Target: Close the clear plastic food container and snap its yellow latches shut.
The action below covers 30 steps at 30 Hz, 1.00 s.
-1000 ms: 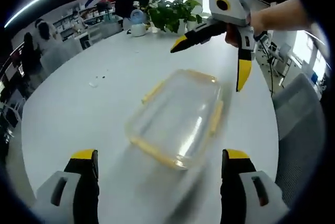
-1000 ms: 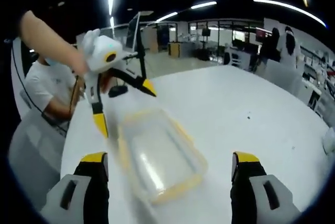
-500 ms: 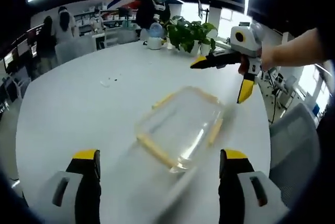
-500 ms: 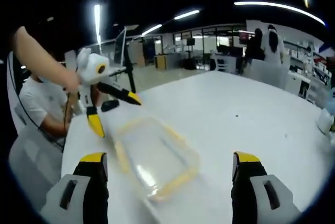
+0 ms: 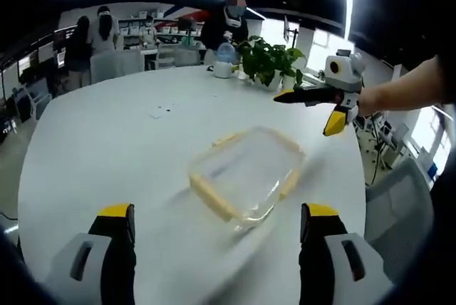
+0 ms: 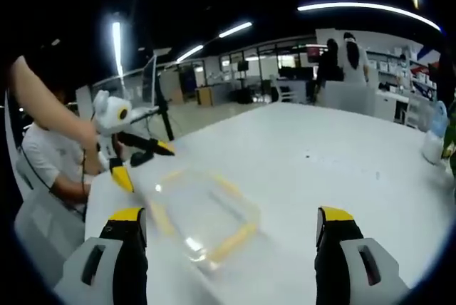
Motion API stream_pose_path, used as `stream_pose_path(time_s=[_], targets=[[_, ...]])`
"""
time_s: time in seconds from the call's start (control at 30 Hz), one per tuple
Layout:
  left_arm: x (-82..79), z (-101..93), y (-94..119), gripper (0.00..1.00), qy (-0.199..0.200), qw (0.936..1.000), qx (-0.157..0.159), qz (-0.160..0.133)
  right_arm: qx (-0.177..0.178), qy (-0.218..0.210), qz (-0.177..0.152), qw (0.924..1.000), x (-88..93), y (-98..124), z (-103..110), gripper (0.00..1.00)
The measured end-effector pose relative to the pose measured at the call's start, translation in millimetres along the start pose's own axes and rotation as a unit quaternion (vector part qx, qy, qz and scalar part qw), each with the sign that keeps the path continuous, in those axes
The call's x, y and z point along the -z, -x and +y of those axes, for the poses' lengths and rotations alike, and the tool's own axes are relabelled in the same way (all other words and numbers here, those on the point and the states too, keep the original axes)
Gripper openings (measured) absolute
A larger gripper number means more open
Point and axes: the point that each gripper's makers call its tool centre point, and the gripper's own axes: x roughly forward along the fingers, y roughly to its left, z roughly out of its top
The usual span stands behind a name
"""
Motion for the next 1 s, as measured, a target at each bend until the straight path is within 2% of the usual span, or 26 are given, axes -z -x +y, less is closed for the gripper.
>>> stream_pose_path(time_s=[0.2,0.37,0.57,1.0], targets=[[-4.8,6.8,7.3,0.99,0.030,0.9991,-0.015,-0.026,0.017,-0.020,-0.020,0.9995,-0.3,8.2,-4.2,1.00],[-5.8,9.5,13.8,0.98,0.046,0.9974,-0.028,-0.047,0.035,-0.025,-0.045,0.9980,-8.6,18.1,-7.2,1.00],[-6.9,8.8,21.6,0.98,0.069,0.9938,-0.043,-0.076,0.054,-0.048,-0.061,0.9955,-6.5,31.9,-14.1,0.99],[19.0,-8.1,39.3,0.97,0.088,0.9911,-0.050,-0.087,0.067,-0.051,-0.062,0.9945,8.4,54.1,-9.2,0.97]])
